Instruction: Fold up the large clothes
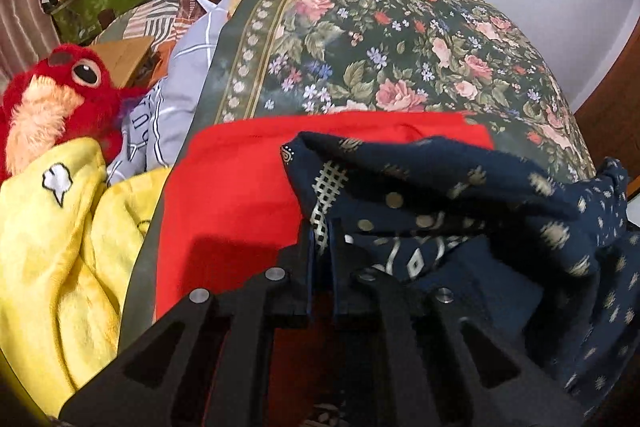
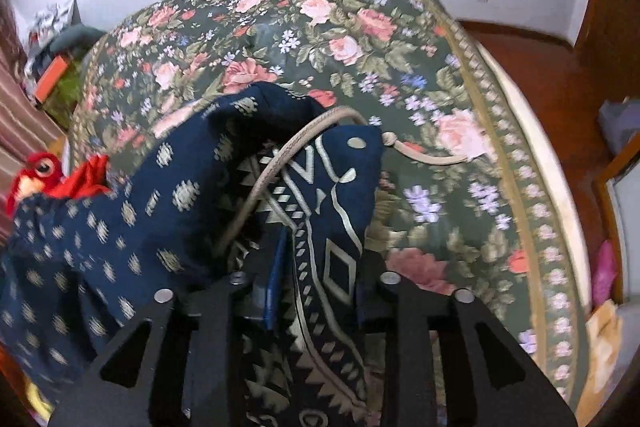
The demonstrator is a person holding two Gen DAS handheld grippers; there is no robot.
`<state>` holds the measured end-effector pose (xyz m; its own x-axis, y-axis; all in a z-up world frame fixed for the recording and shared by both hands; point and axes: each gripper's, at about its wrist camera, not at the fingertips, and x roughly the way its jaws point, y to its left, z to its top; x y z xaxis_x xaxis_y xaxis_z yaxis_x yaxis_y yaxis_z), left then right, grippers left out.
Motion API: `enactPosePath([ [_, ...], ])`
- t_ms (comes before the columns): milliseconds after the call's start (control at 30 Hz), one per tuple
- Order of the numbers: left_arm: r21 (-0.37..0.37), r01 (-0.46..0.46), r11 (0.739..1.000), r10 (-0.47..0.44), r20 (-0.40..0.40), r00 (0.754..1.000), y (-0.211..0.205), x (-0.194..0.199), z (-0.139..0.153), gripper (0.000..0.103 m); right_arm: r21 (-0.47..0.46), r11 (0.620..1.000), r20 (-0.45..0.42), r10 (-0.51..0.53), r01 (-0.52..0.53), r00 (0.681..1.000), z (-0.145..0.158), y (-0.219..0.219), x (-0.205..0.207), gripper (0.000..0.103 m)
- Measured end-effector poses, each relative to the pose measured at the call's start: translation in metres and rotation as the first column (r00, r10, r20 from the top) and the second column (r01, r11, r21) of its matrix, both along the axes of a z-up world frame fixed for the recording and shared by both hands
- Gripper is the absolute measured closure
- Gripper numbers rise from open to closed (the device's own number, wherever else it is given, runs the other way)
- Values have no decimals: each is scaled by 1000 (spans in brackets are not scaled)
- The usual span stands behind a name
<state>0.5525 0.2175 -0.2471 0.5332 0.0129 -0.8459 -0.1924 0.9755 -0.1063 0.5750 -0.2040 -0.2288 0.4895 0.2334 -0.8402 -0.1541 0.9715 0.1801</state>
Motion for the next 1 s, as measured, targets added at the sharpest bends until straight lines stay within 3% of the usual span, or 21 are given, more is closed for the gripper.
enactPosePath([
  [133, -19, -51, 999, 52, 51, 997, 5, -18, 8, 93, -108, 993, 37, 52, -47, 998, 13, 1, -21, 74],
  [267, 12, -58, 998, 57, 63, 996, 6, -37, 18, 93, -211, 974, 71, 98, -82, 993, 27, 5, -43, 74],
  [567, 87, 32, 996, -40, 86, 996, -13, -94, 51, 90, -211, 970, 120, 146, -118, 982, 65, 10, -106, 73],
  [667, 81, 70, 994, -78, 97, 992, -23, -119, 62, 81, -174, 980, 133, 126, -102, 983, 76, 10, -127, 55],
  [733, 92, 90, 992, -101, 115, 988, -30, -139, 70, 71, -161, 982, 154, 120, -95, 981, 85, 10, -144, 54],
  [800, 110, 99, 989, -113, 134, 984, -37, -158, 75, 50, -154, 983, 154, 123, -99, 980, 90, 11, -156, 50],
  [867, 121, 101, 987, -117, 132, 984, -43, -176, 78, 40, -131, 987, 144, 112, -93, 983, 95, 9, -171, 38],
  [1000, 90, 129, 988, -138, 100, 985, -50, -208, 72, 40, -50, 995, 119, 92, -87, 989, 101, 0, -198, 36],
])
